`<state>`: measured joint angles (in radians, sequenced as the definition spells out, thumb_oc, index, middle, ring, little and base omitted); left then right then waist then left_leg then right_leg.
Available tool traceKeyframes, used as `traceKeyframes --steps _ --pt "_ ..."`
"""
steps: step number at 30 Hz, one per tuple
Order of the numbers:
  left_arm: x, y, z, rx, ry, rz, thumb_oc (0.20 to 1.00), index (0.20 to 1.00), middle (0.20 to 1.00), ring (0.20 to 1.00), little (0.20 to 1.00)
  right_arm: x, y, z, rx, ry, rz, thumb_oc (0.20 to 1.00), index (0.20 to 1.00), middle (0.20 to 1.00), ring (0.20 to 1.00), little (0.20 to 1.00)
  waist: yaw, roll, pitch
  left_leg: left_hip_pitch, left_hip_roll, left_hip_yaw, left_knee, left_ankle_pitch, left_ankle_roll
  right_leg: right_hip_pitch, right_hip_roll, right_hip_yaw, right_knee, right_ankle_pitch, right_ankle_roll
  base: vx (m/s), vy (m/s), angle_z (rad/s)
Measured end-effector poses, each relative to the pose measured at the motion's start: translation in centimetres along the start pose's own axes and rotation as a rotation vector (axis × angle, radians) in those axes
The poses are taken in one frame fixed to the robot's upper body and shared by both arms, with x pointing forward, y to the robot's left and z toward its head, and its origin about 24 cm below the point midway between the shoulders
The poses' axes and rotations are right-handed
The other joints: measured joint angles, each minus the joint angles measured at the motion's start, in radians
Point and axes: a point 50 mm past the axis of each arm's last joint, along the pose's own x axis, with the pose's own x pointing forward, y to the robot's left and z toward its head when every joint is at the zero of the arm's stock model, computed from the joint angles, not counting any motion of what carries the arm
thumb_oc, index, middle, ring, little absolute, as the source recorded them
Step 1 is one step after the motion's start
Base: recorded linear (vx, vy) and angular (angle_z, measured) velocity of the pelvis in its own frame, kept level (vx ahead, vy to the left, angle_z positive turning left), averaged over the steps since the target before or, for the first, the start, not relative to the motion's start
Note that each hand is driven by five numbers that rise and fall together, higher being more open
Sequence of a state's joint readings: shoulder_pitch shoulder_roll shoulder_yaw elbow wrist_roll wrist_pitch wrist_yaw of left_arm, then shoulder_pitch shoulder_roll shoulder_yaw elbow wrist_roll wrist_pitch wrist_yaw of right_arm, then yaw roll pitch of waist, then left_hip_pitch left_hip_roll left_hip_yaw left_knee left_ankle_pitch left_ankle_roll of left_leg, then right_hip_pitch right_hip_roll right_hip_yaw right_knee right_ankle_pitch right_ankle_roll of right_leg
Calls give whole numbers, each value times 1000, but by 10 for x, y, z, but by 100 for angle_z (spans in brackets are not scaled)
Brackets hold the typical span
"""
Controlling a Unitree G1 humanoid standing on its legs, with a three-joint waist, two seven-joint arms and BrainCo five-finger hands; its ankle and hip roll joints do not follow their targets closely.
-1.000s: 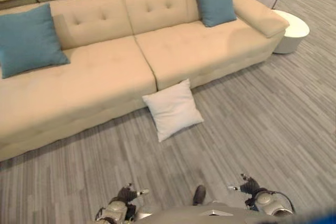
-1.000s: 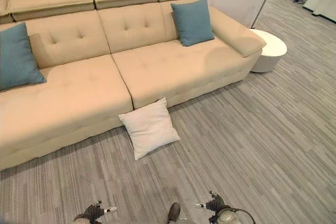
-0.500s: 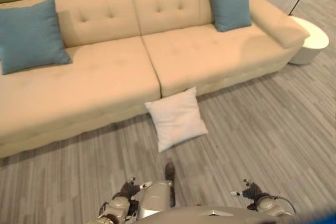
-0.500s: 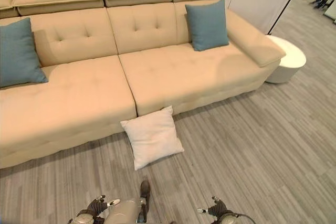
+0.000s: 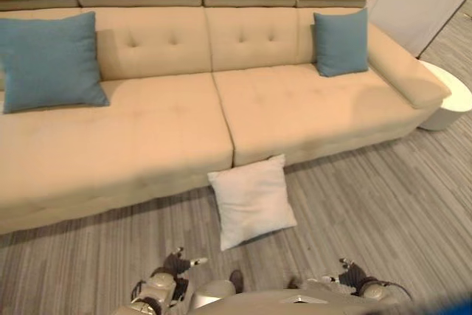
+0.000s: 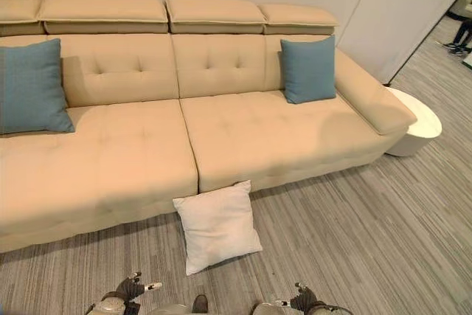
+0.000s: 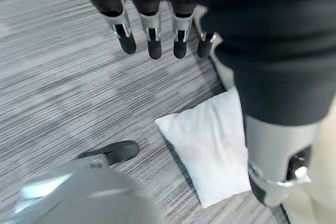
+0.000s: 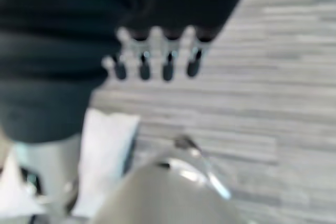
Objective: Pick up all the scattered cushions and arrange them neatly on the sofa.
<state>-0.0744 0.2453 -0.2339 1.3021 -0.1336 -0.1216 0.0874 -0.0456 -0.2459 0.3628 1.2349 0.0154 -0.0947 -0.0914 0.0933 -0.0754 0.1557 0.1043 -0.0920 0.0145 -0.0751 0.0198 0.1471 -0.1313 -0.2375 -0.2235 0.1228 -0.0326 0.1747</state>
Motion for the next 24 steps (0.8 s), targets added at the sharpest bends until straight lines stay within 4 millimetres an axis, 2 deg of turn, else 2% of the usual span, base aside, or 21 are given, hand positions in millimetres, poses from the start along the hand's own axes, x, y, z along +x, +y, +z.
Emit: traceKeyframes --steps 1,2,3,5,6,8,9,12,16,18,22,23,24 --pt "0 0 -2 2 10 1 1000 1000 1000 1000 1000 0 -1 1 7 -1 -5 1000 1000 1000 1000 1000 -9 -6 8 9 -5 -45 -8 -2 -2 0 6 57 -87 57 3 213 -166 73" --pt "-1 1 -5 2 19 4 1000 1000 1000 1000 1000 1 -3 3 20 -4 -11 1000 1000 1000 1000 1000 -9 -13 15 20 -3 -57 -13 -6 -8 1 10 70 -117 85 -2 119 -100 67" --pt "-2 2 -11 3 36 7 1000 1000 1000 1000 1000 1 -3 4 27 -7 -14 1000 1000 1000 1000 1000 -14 -15 16 25 -3 -66 -13 -15 -17 0 10 70 -141 105 -8 156 -162 37" --pt "-4 6 -19 6 56 15 1000 1000 1000 1000 1000 1 -2 3 29 -5 -12 1000 1000 1000 1000 1000 -23 -40 17 39 -10 -92 -3 -29 -45 33 2 30 -166 115 -9 128 -140 43" --pt "-5 11 -25 8 71 28 1000 1000 1000 1000 1000 0 3 -2 38 9 -1 1000 1000 1000 1000 1000 -16 -68 15 56 -16 -112 5 -56 -75 65 -7 16 -174 163 -37 135 -150 51" --pt "-7 7 -31 5 85 20 1000 1000 1000 1000 1000 -2 3 -6 41 20 -2 1000 1000 1000 1000 1000 -21 -56 5 67 12 -138 17 -78 -104 90 20 9 -177 200 -60 121 -150 38" --pt "-8 3 -33 -1 86 11 1000 1000 1000 1000 1000 -2 0 -9 40 24 -8 1000 1000 1000 1000 1000 -16 -40 -4 68 48 -136 29 -97 -132 110 58 -8 -199 205 -90 70 -102 14" --pt "-7 -3 -28 -6 73 -3 1000 1000 1000 1000 1000 1 -10 3 32 -15 -31 1000 1000 1000 1000 1000 -21 -26 -8 47 93 -134 69 -116 -167 125 100 -40 -212 193 -115 90 -193 18" --pt "-2 -6 -7 -1 12 -13 1000 1000 1000 1000 1000 1 -15 10 27 -44 -44 1000 1000 1000 1000 1000 -23 -12 -15 30 131 -150 77 -126 -188 136 133 -78 -213 168 -136 36 -126 26" --pt "0 -7 1 0 -14 -15 1000 1000 1000 1000 1000 1 -17 11 26 -54 -48 1000 1000 1000 1000 1000 -31 -9 -15 19 136 -167 75 -126 -192 136 136 -99 -213 164 -142 -4 -138 29" --pt "2 -12 22 31 -81 -31 1000 1000 1000 1000 1000 2 -18 16 28 -70 -51 1000 1000 1000 1000 1000 -30 4 -5 -22 139 -202 80 -120 -199 121 138 -124 -213 151 -131 -60 -83 34" --pt "4 -15 37 41 -122 -41 1000 1000 1000 1000 1000 3 -19 21 34 -84 -58 1000 1000 1000 1000 1000 -31 -3 1 -62 136 -220 85 -107 -209 98 130 -141 -213 152 -131 -123 -44 74" --pt "4 -22 52 53 -176 -62 1000 1000 1000 1000 1000 3 -23 26 32 -105 -73 1000 1000 1000 1000 1000 -44 4 11 -113 136 -221 98 -97 -215 74 124 -165 -213 150 -135 -74 -19 72"
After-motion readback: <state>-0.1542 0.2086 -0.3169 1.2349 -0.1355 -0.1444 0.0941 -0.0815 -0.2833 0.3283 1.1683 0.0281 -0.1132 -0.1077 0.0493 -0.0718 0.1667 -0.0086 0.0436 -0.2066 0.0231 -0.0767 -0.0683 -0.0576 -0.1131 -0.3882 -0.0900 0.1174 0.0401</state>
